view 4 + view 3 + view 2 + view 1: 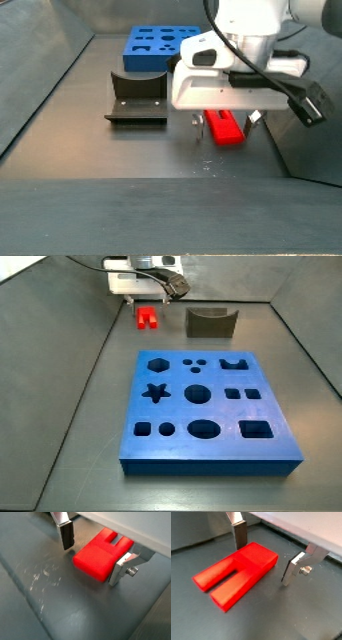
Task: Pick up the square-circle object. Move up. Rotate the square-circle object. Place the square-circle object on the fixture. Regrasp the square-circle object. Move to above the board. Insert the square-circle object.
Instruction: Pick up the square-circle object.
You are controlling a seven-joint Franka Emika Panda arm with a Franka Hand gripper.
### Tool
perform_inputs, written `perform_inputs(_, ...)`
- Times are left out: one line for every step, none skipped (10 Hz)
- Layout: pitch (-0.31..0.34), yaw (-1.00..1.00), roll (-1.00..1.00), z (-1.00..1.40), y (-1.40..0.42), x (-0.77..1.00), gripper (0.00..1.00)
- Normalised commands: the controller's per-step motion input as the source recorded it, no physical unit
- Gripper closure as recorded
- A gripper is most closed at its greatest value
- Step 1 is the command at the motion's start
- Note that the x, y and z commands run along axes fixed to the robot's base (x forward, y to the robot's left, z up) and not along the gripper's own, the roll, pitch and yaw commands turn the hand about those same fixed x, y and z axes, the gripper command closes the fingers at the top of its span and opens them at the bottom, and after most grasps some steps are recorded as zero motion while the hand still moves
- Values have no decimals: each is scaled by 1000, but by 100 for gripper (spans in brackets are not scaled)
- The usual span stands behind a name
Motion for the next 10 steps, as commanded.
perform_inputs(-294, 246, -86, -631, 526, 0, 0)
perform_inputs(-317, 334, -90, -606, 503, -146, 0)
perform_inputs(-357, 43, -99, -526, 149, -389, 0)
perform_inputs(-323, -403, 0, -640, -166, -409, 0)
perform_inputs(-229, -483, 16, -554, -206, -74, 0)
perform_inputs(0, -60, 0, 0, -34, 0, 0)
perform_inputs(6, 0, 0, 0, 0, 0, 0)
perform_inputs(0, 0, 0, 0, 0, 0, 0)
perform_inputs(0, 0, 0, 0, 0, 0, 100)
perform_inputs(0, 0, 0, 0, 0, 0, 100)
